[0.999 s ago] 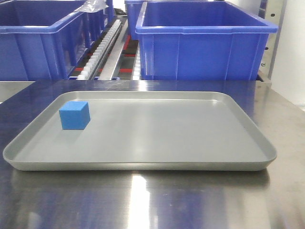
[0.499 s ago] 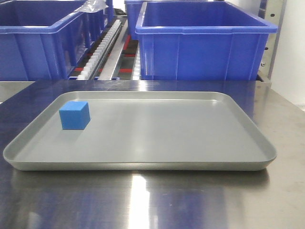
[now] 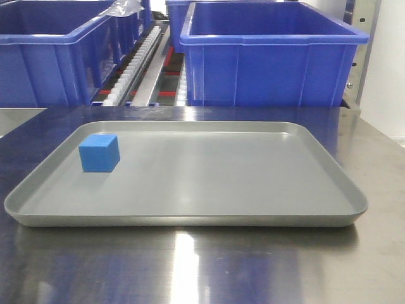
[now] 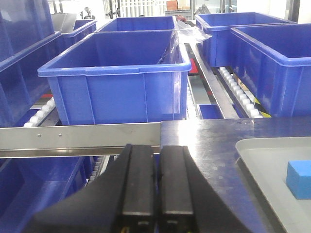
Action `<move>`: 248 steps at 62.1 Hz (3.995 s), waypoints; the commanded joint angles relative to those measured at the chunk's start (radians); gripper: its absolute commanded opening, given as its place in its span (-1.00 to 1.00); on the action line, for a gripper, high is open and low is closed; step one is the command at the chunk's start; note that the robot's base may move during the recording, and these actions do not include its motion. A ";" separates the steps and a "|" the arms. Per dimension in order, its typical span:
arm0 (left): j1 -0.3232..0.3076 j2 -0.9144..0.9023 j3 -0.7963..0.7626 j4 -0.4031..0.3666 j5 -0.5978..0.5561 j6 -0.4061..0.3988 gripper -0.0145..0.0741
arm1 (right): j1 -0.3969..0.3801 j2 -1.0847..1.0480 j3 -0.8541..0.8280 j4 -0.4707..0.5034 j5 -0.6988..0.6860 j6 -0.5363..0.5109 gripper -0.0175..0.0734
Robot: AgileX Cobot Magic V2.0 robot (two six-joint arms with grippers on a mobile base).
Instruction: Sort and place red and blue blocks on shelf
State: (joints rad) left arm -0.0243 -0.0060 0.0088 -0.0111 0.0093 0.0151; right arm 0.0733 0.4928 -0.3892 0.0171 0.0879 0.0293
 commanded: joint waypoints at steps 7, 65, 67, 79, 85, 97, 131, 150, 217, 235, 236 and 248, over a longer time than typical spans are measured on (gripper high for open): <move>-0.003 -0.019 0.044 0.032 -0.079 0.000 -0.39 | -0.008 -0.001 -0.029 -0.008 -0.079 -0.007 -0.50; -0.003 0.228 -0.230 0.043 0.095 -0.004 -0.39 | -0.008 -0.001 -0.029 -0.008 -0.079 -0.007 -0.50; -0.003 0.260 -0.250 0.030 0.095 -0.004 -0.39 | -0.008 -0.001 -0.029 -0.008 -0.079 -0.007 -0.50; -0.003 0.437 -0.411 -0.030 0.242 -0.015 -0.39 | -0.008 -0.001 -0.029 -0.008 -0.079 -0.007 -0.50; -0.003 0.541 -0.483 -0.030 0.367 -0.015 -0.39 | -0.008 -0.001 -0.029 -0.008 -0.079 -0.007 -0.50; -0.003 0.716 -0.573 -0.030 0.533 -0.015 -0.39 | -0.008 -0.001 -0.029 -0.008 -0.079 -0.007 -0.50; -0.219 1.146 -0.889 -0.030 0.792 -0.263 -0.39 | -0.008 -0.001 -0.029 -0.008 -0.079 -0.007 -0.50; -0.358 1.416 -1.082 0.005 0.800 -0.328 -0.39 | -0.008 -0.001 -0.029 -0.008 -0.079 -0.007 -0.50; -0.479 1.757 -1.513 0.051 1.053 -0.428 -0.39 | -0.008 -0.001 -0.029 -0.008 -0.079 -0.007 -0.50; -0.479 1.757 -1.513 0.062 1.036 -0.428 -0.39 | -0.008 -0.001 -0.029 -0.008 -0.079 -0.007 -0.50; -0.479 1.757 -1.513 0.064 1.029 -0.428 -0.39 | -0.008 -0.001 -0.029 -0.008 -0.079 -0.007 -0.50; -0.479 1.757 -1.513 0.066 1.028 -0.428 -0.39 | -0.008 -0.001 -0.029 -0.008 -0.079 -0.007 -0.50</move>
State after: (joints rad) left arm -0.4968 1.7951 -1.4742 0.0484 1.0463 -0.4039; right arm 0.0733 0.4928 -0.3892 0.0171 0.0888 0.0277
